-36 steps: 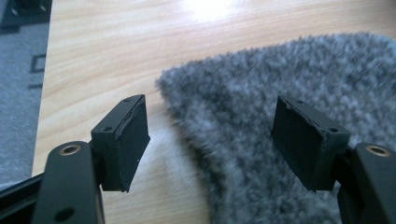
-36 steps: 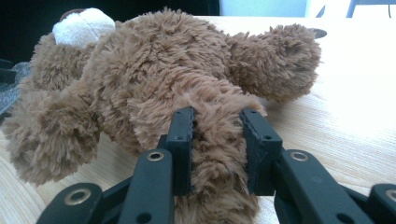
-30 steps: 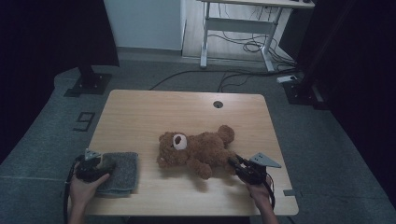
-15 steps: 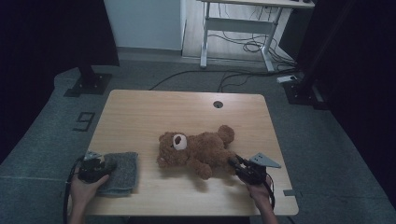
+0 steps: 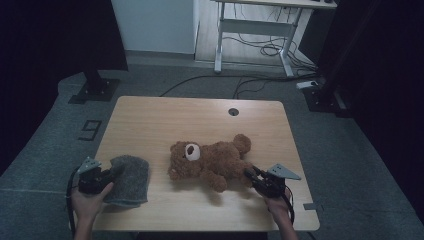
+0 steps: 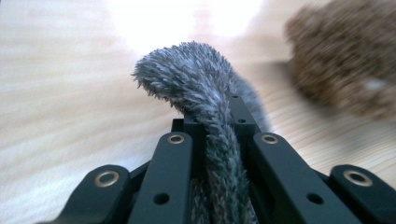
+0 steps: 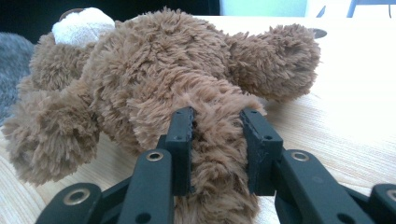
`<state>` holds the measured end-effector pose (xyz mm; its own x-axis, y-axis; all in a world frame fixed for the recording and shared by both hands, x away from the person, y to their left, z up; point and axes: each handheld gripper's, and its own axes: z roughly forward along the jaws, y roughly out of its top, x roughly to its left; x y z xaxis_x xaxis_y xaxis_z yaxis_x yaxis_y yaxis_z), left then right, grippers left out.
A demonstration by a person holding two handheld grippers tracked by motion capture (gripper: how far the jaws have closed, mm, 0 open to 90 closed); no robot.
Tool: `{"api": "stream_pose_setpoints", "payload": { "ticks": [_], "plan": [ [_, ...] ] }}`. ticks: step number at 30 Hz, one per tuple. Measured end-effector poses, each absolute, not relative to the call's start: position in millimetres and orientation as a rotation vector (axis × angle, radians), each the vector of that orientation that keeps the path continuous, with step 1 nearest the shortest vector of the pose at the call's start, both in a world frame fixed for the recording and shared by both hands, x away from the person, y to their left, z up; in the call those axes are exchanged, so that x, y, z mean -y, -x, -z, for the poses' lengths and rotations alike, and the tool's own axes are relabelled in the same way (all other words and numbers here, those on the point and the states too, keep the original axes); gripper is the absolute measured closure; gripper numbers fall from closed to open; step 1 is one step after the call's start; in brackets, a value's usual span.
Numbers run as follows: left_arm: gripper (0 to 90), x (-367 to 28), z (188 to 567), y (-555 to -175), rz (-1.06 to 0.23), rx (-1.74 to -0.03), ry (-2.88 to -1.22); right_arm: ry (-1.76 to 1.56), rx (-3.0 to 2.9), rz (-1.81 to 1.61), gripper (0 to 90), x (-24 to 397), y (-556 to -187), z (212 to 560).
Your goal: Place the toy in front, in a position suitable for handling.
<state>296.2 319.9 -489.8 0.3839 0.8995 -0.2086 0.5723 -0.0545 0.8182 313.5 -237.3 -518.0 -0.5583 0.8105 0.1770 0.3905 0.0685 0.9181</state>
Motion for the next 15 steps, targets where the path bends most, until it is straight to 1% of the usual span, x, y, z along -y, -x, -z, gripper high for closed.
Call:
{"api": "stream_pose_setpoints", "payload": {
  "ticks": [7,11,12,13,14,15],
  "plan": [
    [81.8,-315.6,477.7,-290.3,-0.449,-1.241,-1.691,-1.192,-1.973,-1.491,66.3,237.6,-313.4,518.2],
    [81.8,-313.2,473.7,-288.4,-0.443,-1.220,-1.681,-1.190,-1.974,-1.493,63.2,238.0,-313.8,518.7],
    [81.8,-312.3,471.7,-286.9,-0.441,-1.211,-1.674,-1.190,-1.972,-1.493,59.1,238.5,-313.9,519.1],
    [81.8,-312.3,471.7,-286.9,-0.441,-1.211,-1.674,-1.190,-1.972,-1.493,59.1,238.5,-313.9,519.1],
    [81.8,-311.5,469.2,-285.4,-0.442,-1.201,-1.666,-1.191,-1.969,-1.504,51.8,239.1,-313.9,519.9],
    [81.8,-311.5,469.2,-285.4,-0.442,-1.201,-1.666,-1.197,-1.969,-1.521,49.3,239.9,-314.0,520.4]
  ]
}}
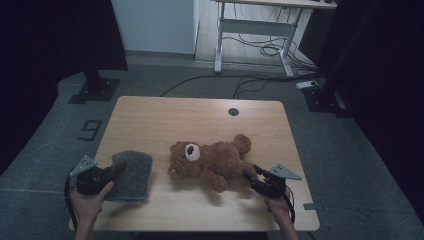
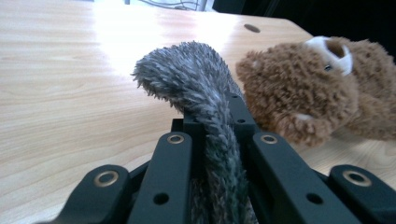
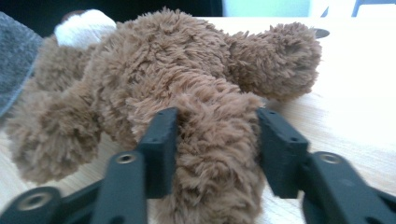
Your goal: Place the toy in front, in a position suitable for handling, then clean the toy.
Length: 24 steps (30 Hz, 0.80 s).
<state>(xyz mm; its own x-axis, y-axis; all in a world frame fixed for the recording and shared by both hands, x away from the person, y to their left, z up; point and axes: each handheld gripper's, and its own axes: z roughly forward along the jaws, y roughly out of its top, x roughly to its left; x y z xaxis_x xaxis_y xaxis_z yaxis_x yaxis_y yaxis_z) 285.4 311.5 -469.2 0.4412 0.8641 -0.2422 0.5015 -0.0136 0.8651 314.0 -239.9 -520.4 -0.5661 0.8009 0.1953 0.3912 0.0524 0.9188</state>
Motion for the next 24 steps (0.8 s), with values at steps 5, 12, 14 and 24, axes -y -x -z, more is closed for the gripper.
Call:
{"api": "stream_pose_setpoints", "payload": {
  "ticks": [5,12,14,24],
  "plan": [
    [81.7,-307.7,460.0,-281.3,-0.453,-1.168,-1.645,-1.191,-1.972,-1.563,43.0,244.4,-312.2,519.1],
    [81.7,-302.8,454.3,-277.7,-0.460,-1.144,-1.643,-1.171,-1.983,-1.564,36.7,243.4,-308.0,515.4],
    [81.6,-301.9,453.3,-277.2,-0.455,-1.138,-1.634,-1.163,-1.994,-1.550,35.1,241.6,-307.0,514.7],
    [81.6,-284.8,442.3,-276.1,-0.426,-1.072,-1.642,-1.191,-2.110,-1.355,44.6,227.4,-313.3,529.5]
  ]
}}
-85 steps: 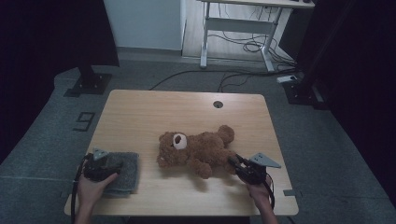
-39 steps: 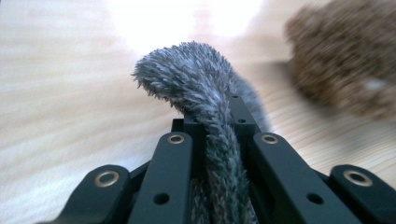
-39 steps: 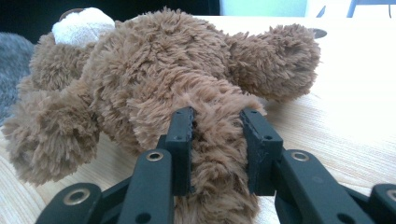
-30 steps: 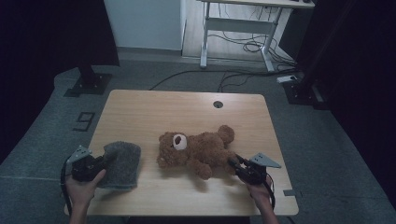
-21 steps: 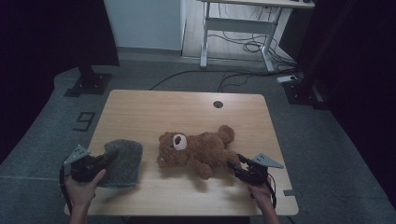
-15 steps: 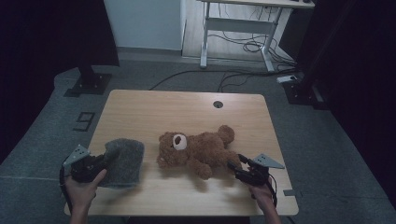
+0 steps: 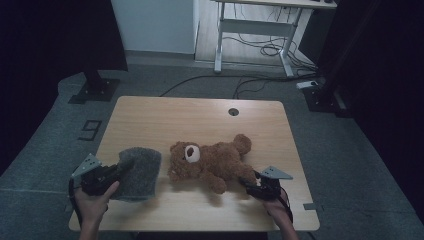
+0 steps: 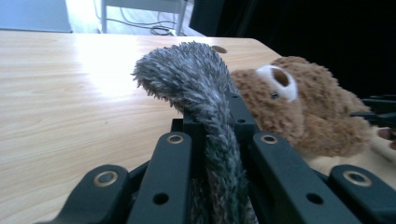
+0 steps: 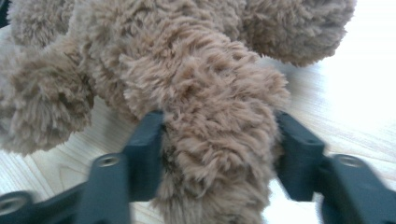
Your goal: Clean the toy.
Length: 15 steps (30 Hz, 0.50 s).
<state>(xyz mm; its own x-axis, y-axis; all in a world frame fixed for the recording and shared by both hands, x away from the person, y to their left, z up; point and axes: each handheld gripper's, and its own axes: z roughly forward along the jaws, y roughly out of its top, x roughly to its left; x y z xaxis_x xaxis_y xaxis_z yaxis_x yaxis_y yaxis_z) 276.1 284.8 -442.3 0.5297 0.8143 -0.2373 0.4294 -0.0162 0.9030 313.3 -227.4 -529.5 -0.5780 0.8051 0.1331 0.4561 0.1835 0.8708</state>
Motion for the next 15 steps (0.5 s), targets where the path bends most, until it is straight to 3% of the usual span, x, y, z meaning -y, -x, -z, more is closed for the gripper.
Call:
{"api": "stream_pose_setpoints", "payload": {
  "ticks": [5,15],
  "plan": [
    [81.6,-267.4,429.3,-281.0,-0.379,-1.020,-1.621,-1.184,-2.147,-1.358,57.3,227.1,-315.7,529.9],
    [81.5,-210.9,407.5,-302.6,-0.291,-0.887,-1.648,-1.181,-2.137,-1.349,61.4,225.9,-313.6,525.6]
  ]
}}
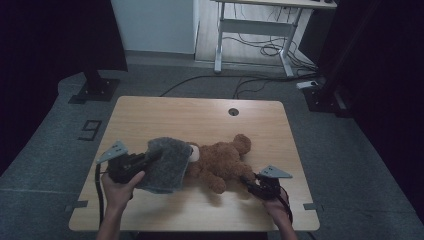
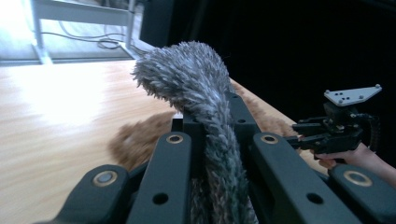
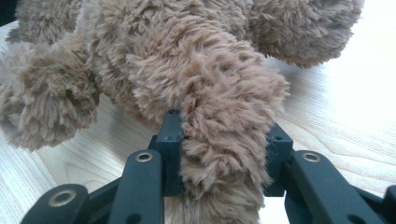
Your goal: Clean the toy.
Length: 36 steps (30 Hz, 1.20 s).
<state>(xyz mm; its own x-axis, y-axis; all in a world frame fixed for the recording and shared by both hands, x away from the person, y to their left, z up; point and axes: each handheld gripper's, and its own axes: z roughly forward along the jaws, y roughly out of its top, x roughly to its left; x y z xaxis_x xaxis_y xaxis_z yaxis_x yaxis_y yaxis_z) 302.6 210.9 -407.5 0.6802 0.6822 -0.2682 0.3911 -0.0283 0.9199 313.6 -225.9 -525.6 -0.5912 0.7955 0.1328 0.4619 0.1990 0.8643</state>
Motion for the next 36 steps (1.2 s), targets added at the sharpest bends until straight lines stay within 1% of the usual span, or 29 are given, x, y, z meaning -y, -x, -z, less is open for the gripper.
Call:
{"api": "stream_pose_setpoints", "payload": {
  "ticks": [2,3,4,5,6,7,8,11,12,14,15,16,17,21,22,23,24,26,28,29,32,35,36],
  "plan": [
    [81.4,-188.8,403.1,-312.1,-0.276,-0.857,-1.685,-1.178,-2.135,-1.351,61.4,225.8,-313.3,525.1],
    [81.4,-188.8,403.1,-312.1,-0.276,-0.857,-1.685,-1.178,-2.135,-1.351,61.4,225.8,-313.3,525.1],
    [81.3,-175.3,399.8,-318.5,-0.267,-0.841,-1.709,-1.175,-2.134,-1.352,61.4,225.7,-313.6,524.8],
    [81.3,-175.3,399.8,-318.5,-0.267,-0.841,-1.709,-1.175,-2.134,-1.352,61.4,225.7,-313.6,524.8],
    [81.3,-163.7,395.4,-324.2,-0.263,-0.820,-1.735,-1.169,-2.128,-1.352,61.4,225.7,-313.7,524.4],
    [81.3,-163.7,395.4,-324.2,-0.263,-0.820,-1.735,-1.171,-2.127,-1.354,61.4,225.9,-313.7,524.2],
    [81.2,-152.5,391.2,-329.2,-0.255,-0.806,-1.756,-1.174,-2.122,-1.357,61.4,225.8,-313.8,524.2],
    [81.2,-141.5,388.8,-333.9,-0.241,-0.792,-1.774,-1.177,-2.120,-1.362,61.4,225.8,-314.3,524.5],
    [81.2,-129.8,388.6,-337.8,-0.213,-0.775,-1.784,-1.179,-2.119,-1.363,61.4,225.8,-314.4,524.5],
    [81.1,-123.1,389.2,-339.1,-0.196,-0.768,-1.787,-1.180,-2.119,-1.363,61.3,225.7,-314.4,524.5],
    [81.1,-116.0,390.2,-340.6,-0.183,-0.761,-1.793,-1.181,-2.118,-1.363,61.3,225.5,-314.4,524.6],
    [81.1,-101.0,392.9,-343.5,-0.152,-0.746,-1.805,-1.185,-2.117,-1.365,61.4,225.3,-314.4,524.7],
    [81.1,-101.0,392.9,-343.5,-0.152,-0.746,-1.805,-1.185,-2.117,-1.365,61.4,225.3,-314.4,524.7],
    [81.1,-64.4,401.0,-347.6,-0.101,-0.714,-1.851,-1.188,-2.118,-1.370,61.3,225.5,-314.8,525.1],
    [81.0,-45.0,410.9,-351.0,-0.064,-0.715,-1.880,-1.191,-2.116,-1.371,61.3,225.3,-314.9,525.3],
    [81.0,-45.0,410.9,-351.0,-0.064,-0.715,-1.880,-1.191,-2.116,-1.371,61.3,225.3,-314.9,525.3],
    [81.0,-34.4,419.3,-353.4,-0.035,-0.716,-1.894,-1.189,-2.114,-1.371,61.3,225.2,-314.9,525.3],
    [81.0,-22.5,432.9,-356.1,-0.023,-0.736,-1.921,-1.189,-2.108,-1.367,61.4,225.4,-314.5,525.3],
    [81.1,-15.3,453.2,-359.1,-0.043,-0.794,-1.956,-1.197,-2.097,-1.368,61.4,225.7,-313.7,525.6],
    [81.1,-15.3,453.2,-359.1,-0.043,-0.794,-1.956,-1.197,-2.097,-1.368,61.4,225.7,-313.7,525.6],
    [81.3,-24.5,465.9,-361.5,-0.070,-0.863,-1.958,-1.201,-2.094,-1.375,61.5,226.8,-313.9,525.6],
    [81.3,-29.4,465.5,-359.1,-0.104,-0.871,-1.967,-1.199,-2.095,-1.372,61.5,226.5,-314.0,525.7],
    [81.3,-35.3,464.2,-356.5,-0.147,-0.881,-1.978,-1.198,-2.096,-1.368,61.5,226.5,-313.7,525.8]
  ]
}}
